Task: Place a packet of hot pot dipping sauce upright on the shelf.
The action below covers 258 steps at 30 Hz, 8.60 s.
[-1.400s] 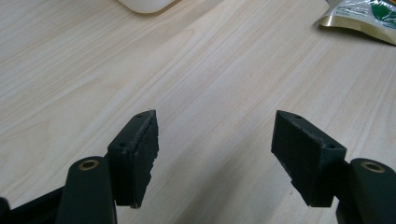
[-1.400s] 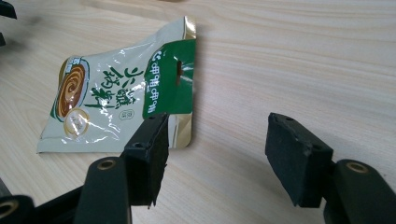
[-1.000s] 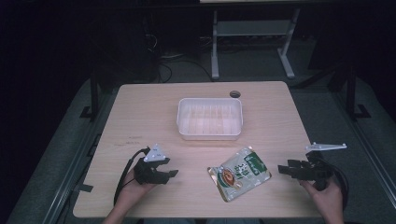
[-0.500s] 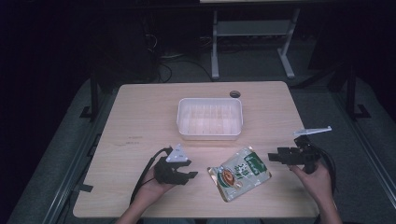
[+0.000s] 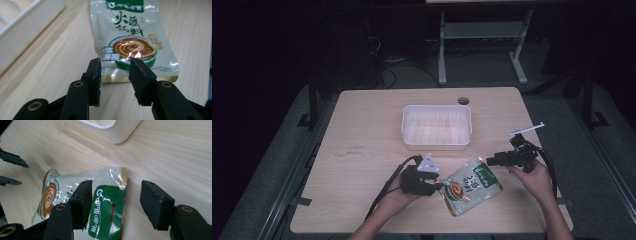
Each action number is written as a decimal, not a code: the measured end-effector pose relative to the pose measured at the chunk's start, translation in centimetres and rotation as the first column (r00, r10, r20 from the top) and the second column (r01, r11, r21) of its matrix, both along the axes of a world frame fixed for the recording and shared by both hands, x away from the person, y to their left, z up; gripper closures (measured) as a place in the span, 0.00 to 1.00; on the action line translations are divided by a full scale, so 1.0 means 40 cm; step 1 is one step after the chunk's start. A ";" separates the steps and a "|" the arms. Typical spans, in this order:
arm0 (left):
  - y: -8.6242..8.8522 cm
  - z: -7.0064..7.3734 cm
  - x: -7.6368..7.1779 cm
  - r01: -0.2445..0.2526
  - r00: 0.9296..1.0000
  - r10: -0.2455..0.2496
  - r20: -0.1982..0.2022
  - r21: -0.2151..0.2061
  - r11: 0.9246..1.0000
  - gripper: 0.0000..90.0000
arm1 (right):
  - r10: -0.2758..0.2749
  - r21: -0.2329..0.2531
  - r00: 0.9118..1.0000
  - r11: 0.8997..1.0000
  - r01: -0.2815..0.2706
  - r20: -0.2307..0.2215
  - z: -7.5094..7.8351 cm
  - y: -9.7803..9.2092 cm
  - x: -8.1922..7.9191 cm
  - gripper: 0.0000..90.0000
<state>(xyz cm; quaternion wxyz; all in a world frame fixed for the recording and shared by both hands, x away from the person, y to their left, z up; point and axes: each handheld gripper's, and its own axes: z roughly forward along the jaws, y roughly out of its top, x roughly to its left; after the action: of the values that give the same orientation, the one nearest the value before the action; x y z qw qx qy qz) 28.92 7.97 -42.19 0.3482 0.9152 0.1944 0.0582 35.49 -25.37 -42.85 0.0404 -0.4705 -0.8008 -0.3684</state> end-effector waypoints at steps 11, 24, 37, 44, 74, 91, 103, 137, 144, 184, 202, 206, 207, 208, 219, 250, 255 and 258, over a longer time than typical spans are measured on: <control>-0.085 -0.021 0.013 0.042 0.999 -0.041 -0.023 0.060 0.997 0.76 | -0.010 -0.042 1.000 0.999 0.009 -0.022 -0.028 0.016 -0.005 0.47; -0.106 -0.058 0.019 0.047 0.998 -0.042 -0.039 0.134 0.990 0.81 | -0.017 -0.033 1.000 0.999 0.016 -0.023 -0.041 0.008 -0.027 0.48; -0.115 -0.065 0.015 0.051 0.999 -0.048 -0.018 0.167 0.985 0.84 | -0.002 0.000 0.998 1.000 0.002 -0.064 -0.053 0.003 -0.030 0.52; -0.116 -0.066 0.013 0.052 0.999 -0.050 -0.014 0.171 0.984 0.85 | 0.013 -0.013 0.996 1.000 -0.014 -0.090 -0.063 0.013 -0.030 0.53; -0.121 -0.068 0.012 0.050 0.999 -0.049 -0.011 0.177 0.983 0.87 | 0.082 0.096 0.991 0.993 -0.073 -0.102 -0.049 0.017 -0.041 0.66; -0.118 -0.070 0.007 0.055 0.998 -0.057 0.007 0.167 0.984 0.85 | 0.147 0.016 0.978 0.989 -0.146 -0.148 -0.077 0.072 -0.040 0.88; -0.091 -0.045 -0.002 0.074 0.997 -0.074 -0.011 0.136 0.988 0.70 | 0.108 0.057 0.984 0.993 -0.100 -0.144 -0.083 0.060 -0.048 0.98; 0.218 -0.056 -0.014 -0.108 0.994 0.107 0.016 0.068 0.992 0.50 | 0.017 0.195 0.996 0.981 0.000 -0.090 -0.051 0.034 -0.117 0.98; 0.230 -0.061 -0.003 -0.112 0.994 0.111 0.010 0.043 0.993 0.45 | 0.036 0.235 0.997 0.972 -0.020 -0.064 -0.035 0.035 -0.125 0.98; 0.266 -0.053 0.009 -0.154 0.988 0.153 0.033 0.022 0.988 0.44 | 0.071 0.140 0.997 0.987 -0.072 0.017 0.272 0.161 -0.073 1.00; 0.274 -0.053 0.012 -0.174 0.984 0.173 0.040 0.014 0.985 0.42 | 0.006 0.075 0.998 0.997 -0.012 0.070 0.392 0.190 0.034 1.00; 0.271 -0.056 0.011 -0.174 0.984 0.173 0.042 0.014 0.985 0.41 | -0.003 0.070 0.997 0.998 -0.002 0.078 0.408 0.200 0.053 1.00; 0.270 -0.056 0.010 -0.173 0.984 0.172 0.044 0.014 0.985 0.41 | -0.008 0.068 0.997 0.998 0.002 0.079 0.413 0.204 0.058 1.00; 0.270 -0.056 0.010 -0.173 0.984 0.172 0.046 0.015 0.985 0.41 | -0.011 0.067 0.996 0.998 0.005 0.084 0.417 0.208 0.065 1.00; 0.278 -0.054 0.013 -0.186 0.981 0.185 0.050 0.003 0.983 0.40 | -0.088 0.102 0.994 0.991 0.081 0.061 0.435 0.231 0.155 0.99; 0.288 -0.053 0.017 -0.201 0.978 0.202 0.049 -0.023 0.979 0.40 | -0.354 0.068 0.932 0.935 0.349 0.079 0.403 0.206 0.255 0.99; 0.287 -0.053 0.016 -0.201 0.978 0.202 0.050 -0.022 0.979 0.40 | -0.362 0.059 0.928 0.932 0.358 0.085 0.391 0.203 0.256 0.99; 0.289 -0.053 0.017 -0.202 0.978 0.203 0.050 -0.024 0.979 0.40 | -0.370 0.050 0.925 0.929 0.367 0.086 0.381 0.198 0.258 0.99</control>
<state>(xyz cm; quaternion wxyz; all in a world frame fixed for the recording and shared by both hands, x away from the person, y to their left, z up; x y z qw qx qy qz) 29.60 19.52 -44.33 0.3539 0.8855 0.2779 0.1155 45.79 -17.46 -27.60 -0.0594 -0.5940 -0.6930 -0.4043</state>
